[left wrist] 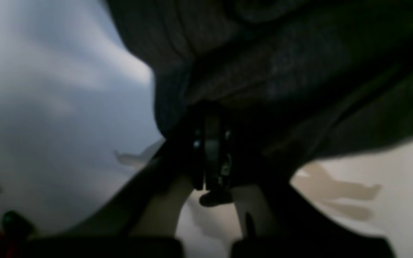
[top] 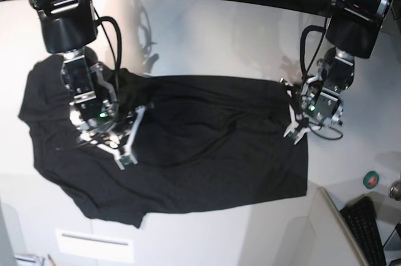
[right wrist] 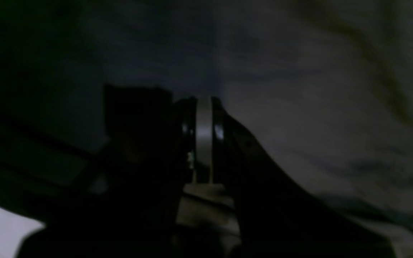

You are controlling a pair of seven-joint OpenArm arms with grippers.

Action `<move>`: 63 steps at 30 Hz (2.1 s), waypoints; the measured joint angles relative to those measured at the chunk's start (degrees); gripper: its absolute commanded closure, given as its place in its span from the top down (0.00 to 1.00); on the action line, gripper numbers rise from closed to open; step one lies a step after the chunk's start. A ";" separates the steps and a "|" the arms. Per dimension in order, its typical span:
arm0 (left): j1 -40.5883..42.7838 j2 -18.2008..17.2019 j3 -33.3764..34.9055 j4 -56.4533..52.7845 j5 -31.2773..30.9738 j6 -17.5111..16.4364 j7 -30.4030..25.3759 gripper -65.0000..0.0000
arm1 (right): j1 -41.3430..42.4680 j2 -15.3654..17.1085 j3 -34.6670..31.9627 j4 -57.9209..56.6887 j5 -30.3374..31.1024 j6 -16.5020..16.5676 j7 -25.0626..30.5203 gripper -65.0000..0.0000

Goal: Layout the t-shirt on the table in an organized manner, then fold the t-shirt properly
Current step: 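Release the shirt and move both grippers to its opposite edges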

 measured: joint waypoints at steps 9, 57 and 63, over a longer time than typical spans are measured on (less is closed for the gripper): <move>-10.43 5.49 -0.26 -13.20 1.44 0.44 -5.64 0.00 | -4.83 3.06 12.04 12.83 -0.20 -0.04 -2.47 0.00; 26.64 9.90 -61.57 25.31 -2.93 -26.03 -6.03 0.53 | -28.11 2.01 15.69 28.72 -0.35 6.16 -2.89 0.00; 25.70 8.63 -59.36 25.24 -2.64 -25.97 -5.97 0.53 | -34.42 6.45 15.56 35.95 -0.24 6.54 -7.80 0.00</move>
